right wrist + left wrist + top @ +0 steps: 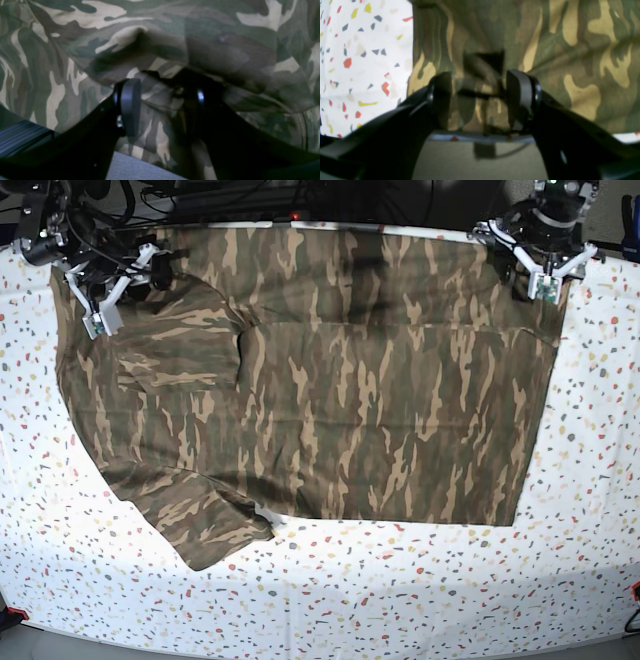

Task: Fold the T-shirt properly
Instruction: 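Move both grippers along the shirt sides to the hem corners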

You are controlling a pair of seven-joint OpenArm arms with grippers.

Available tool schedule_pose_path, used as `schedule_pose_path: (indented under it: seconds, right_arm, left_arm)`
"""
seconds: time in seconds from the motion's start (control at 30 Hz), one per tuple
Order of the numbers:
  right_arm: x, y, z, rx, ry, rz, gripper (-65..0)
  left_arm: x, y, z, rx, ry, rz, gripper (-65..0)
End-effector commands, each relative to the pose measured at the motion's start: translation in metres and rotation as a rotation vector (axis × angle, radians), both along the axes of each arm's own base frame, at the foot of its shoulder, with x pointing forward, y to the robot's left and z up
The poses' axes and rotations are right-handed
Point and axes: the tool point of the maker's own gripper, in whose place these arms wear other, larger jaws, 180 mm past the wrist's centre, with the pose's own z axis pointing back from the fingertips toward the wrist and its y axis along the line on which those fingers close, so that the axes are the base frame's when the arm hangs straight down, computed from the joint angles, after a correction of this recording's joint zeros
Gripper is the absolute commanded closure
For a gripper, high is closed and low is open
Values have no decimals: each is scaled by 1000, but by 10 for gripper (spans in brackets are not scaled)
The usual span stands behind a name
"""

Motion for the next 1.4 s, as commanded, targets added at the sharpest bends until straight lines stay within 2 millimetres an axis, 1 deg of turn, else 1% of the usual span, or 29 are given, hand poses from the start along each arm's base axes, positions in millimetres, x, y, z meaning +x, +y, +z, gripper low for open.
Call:
schedule_pose_path:
  seconds: [0.0, 0.07, 0.17, 0.3, 0.4, 0.57, 0.67, 0.8, 0.9, 1.0, 1.1, 1.17, 1.23, 1.3, 1.37]
  right_arm:
    - [3, -2, 4, -9, -11, 8, -267]
    - [3, -2, 4, -8, -11, 8, -267]
    - [3, -1, 5, -5, -12, 8, -267]
    - [4, 0, 5, 2, -17, 6, -267]
    - [8, 6, 9, 43, -33, 1, -267]
    - [28, 7, 19, 46, -81, 7, -267]
    - [46, 9, 32, 32, -130, 25, -267]
    - [77, 14, 63, 1, -247, 58, -267]
    - [103, 18, 90, -7, -351, 73, -267]
    - [131, 21, 116, 14, -470, 71, -267]
    - [155, 37, 153, 126, -622, 75, -267]
    - [165, 49, 179, 226, -709, 84, -267]
    - [174, 56, 203, 297, -780, 95, -267]
    - [184, 59, 222, 319, -838, 105, -267]
    - [192, 58, 236, 305, -879, 112, -267]
  left_arm:
    - [-1, 1, 7, 8, -3, -4, -341]
    - [3, -2, 16, 10, -13, -8, -341]
    - [15, -4, 37, 44, -81, -34, -341]
    - [33, 8, 65, 125, -212, 3, -341]
    - [41, 11, 73, 161, -249, 1, -341]
    - [56, 10, 82, 154, -293, 5, -341]
    - [66, 10, 90, 153, -323, 10, -341]
    - [79, 8, 105, 150, -376, 8, -341]
    - [95, 4, 119, 121, -446, 9, -341]
    - [117, -7, 145, 11, -578, 14, -341]
    - [140, -13, 173, -49, -693, 19, -341]
    - [154, -15, 190, -72, -750, 25, -341]
    - [167, -17, 207, -100, -806, 31, -341]
    - [179, -17, 224, -115, -851, 34, -341]
    - [190, -16, 239, -114, -887, 35, -341]
